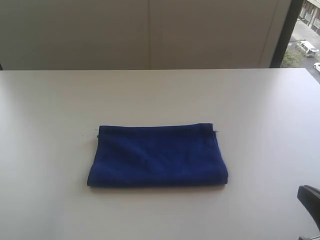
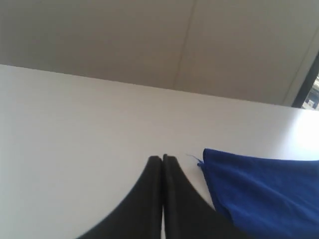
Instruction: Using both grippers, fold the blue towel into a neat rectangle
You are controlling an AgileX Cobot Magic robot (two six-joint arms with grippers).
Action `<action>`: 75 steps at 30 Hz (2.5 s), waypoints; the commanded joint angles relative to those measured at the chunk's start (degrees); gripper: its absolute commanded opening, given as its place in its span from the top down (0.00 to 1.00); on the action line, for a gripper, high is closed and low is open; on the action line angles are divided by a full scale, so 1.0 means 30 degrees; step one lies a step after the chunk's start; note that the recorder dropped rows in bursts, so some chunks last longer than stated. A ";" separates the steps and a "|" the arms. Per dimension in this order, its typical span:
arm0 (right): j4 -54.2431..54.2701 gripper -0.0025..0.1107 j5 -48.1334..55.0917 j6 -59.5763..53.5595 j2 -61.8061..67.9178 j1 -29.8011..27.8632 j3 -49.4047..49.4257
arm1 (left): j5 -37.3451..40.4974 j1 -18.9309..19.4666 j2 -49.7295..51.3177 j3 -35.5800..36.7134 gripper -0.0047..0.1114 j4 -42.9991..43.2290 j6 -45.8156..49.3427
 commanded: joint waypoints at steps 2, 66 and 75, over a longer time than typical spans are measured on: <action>-0.0030 0.98 -0.0209 -0.0176 -0.0078 -0.0078 0.0081 | 0.1392 0.0085 -0.0095 0.0078 0.96 0.1698 0.0696; -0.0030 0.98 -0.0209 -0.0176 -0.0078 -0.0078 0.0081 | 0.5516 0.1088 -0.0095 0.0078 0.96 0.2415 0.1515; -0.0030 0.98 -0.0209 -0.0176 -0.0078 -0.0078 0.0081 | 0.5799 0.1143 -0.0095 0.0078 0.96 0.2415 0.1515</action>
